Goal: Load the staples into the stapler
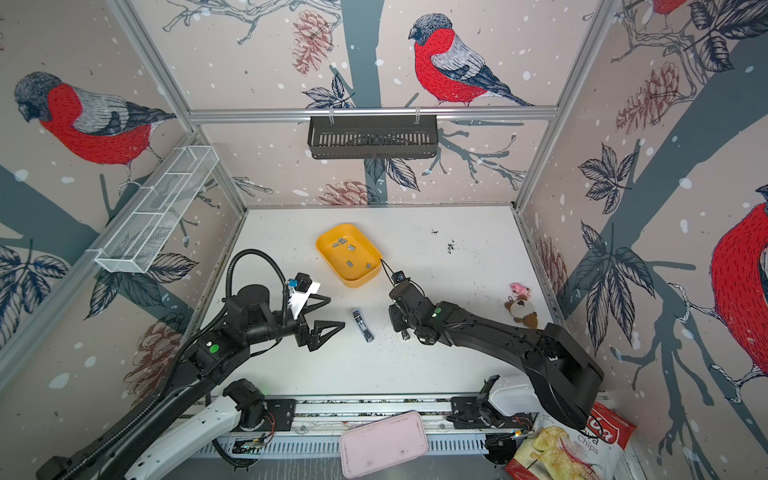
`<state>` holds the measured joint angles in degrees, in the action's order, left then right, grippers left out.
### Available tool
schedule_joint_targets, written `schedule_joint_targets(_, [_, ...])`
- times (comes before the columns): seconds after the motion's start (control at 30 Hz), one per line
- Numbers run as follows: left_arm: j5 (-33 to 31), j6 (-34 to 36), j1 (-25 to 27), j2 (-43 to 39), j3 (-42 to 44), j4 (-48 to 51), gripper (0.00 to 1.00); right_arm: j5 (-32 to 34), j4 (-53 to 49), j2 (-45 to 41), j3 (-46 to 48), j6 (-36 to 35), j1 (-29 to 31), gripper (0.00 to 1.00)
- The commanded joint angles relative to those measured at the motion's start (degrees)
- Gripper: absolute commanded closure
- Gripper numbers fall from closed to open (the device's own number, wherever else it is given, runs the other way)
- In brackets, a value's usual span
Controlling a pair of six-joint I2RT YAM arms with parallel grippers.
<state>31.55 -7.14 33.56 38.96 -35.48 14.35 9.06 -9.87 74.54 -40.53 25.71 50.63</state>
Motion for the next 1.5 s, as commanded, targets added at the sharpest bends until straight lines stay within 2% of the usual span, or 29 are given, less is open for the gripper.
schedule_joint_targets(0.0, [-1.0,-1.1,0.0,0.3,-0.1,-1.6,0.02,0.5,2.6,-4.3,0.9,1.0,0.2,0.58])
schedule_joint_targets(0.2, [-5.0,-5.9,-0.1,2.3,-0.6,-0.8,0.03,0.8,3.5,-13.5,2.3,1.4,0.1,0.56])
schedule_joint_targets(0.33, [-8.9,-9.4,-0.1,5.3,-1.7,-0.5,0.08,1.6,3.0,-19.9,3.3,1.6,0.2,0.53])
schedule_joint_targets(0.43, [-9.8,-10.4,-0.2,8.8,-4.2,-0.7,0.10,2.1,3.6,-24.1,4.9,1.5,0.1,0.51])
schedule_joint_targets(0.6, [-15.5,-11.5,-0.6,16.4,-10.8,0.9,0.15,2.2,4.6,-28.5,7.5,1.1,-0.5,0.50])
schedule_joint_targets(0.9, [-27.3,-10.0,-1.8,35.8,-26.4,5.4,0.22,1.5,4.0,-29.3,7.9,-1.3,-0.8,0.46])
schedule_joint_targets(1.07, [-35.8,-8.8,-2.4,46.6,-33.3,6.1,0.32,1.1,4.0,-30.0,8.0,-1.6,-0.8,0.46])
schedule_joint_targets(1.2, [-37.4,-3.9,-3.2,56.0,-39.1,6.3,0.35,0.7,3.8,-31.1,8.3,-1.5,-0.8,0.45])
schedule_joint_targets(1.47, [-36.0,0.2,-7.5,73.3,-53.1,10.6,0.39,0.6,2.8,-32.3,9.0,-0.7,-0.9,0.44])
